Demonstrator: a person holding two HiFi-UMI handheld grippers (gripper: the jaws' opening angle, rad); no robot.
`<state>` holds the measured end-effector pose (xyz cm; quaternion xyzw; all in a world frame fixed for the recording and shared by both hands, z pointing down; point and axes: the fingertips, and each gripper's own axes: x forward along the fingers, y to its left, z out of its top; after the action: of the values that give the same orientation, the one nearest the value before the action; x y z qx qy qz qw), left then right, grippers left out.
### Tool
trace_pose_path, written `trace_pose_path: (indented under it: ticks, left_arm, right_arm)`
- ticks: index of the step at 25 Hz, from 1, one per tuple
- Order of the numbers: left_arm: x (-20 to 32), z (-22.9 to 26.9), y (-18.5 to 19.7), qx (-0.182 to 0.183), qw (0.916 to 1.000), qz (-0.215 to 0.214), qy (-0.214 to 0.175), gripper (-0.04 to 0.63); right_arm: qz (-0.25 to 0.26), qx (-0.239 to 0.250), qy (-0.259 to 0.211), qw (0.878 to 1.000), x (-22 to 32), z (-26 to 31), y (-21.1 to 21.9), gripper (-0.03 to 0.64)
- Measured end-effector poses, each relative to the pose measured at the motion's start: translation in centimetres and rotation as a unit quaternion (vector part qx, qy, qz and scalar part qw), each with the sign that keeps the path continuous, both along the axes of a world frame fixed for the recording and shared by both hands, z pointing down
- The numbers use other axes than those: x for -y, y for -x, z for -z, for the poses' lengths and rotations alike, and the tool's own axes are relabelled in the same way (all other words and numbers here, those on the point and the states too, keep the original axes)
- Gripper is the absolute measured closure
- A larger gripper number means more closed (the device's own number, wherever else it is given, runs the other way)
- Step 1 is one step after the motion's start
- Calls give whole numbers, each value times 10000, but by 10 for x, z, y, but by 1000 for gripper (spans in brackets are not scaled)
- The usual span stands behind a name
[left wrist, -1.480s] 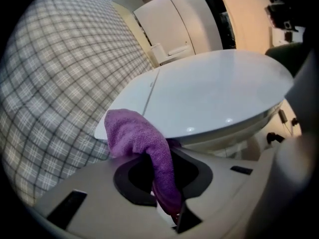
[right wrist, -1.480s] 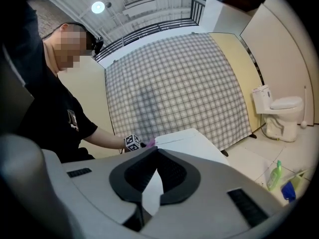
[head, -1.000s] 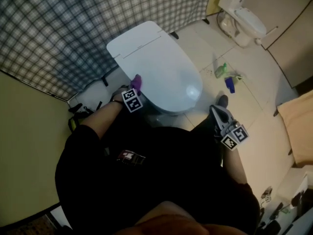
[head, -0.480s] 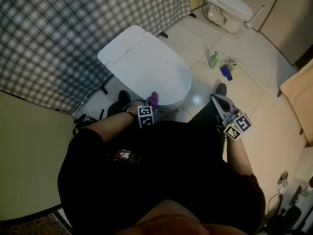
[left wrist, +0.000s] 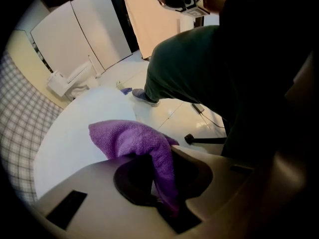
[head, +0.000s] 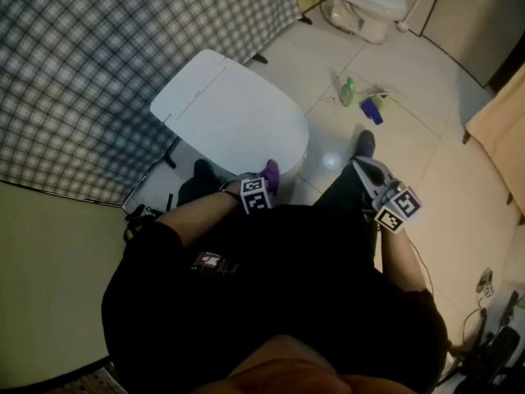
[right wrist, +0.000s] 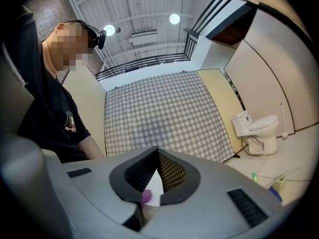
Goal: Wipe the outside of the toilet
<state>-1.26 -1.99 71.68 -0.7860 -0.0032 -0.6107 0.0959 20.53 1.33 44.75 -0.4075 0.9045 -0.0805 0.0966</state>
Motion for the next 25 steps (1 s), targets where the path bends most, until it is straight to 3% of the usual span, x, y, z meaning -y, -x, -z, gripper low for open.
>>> trace_pose_path:
  ticks: [3,5,9,13,25]
  left_arm:
    - [0,3,-38,-203,9997,-111,0,538]
    - [6,7,-63,-235,9991,-290,-203,538]
    - [23,19,-102,10,9961,-616,-635,537]
    - [46,19,-131,99,9936,-873,-714,537]
    - [175,32,-202,-243,9976,-242,-599,537]
  right_arm:
    - [-64,-11,-2,10000,-1,0,-5,624]
    - [-123,-18,34,9999,-3,-2,-10,624]
    - [-301,-15,133,9995,-8,-8,-25,624]
    - [-493,17,217,9985,-12,-15,-42,624]
    - [-641,175,627,9958,29,-41,-76,624]
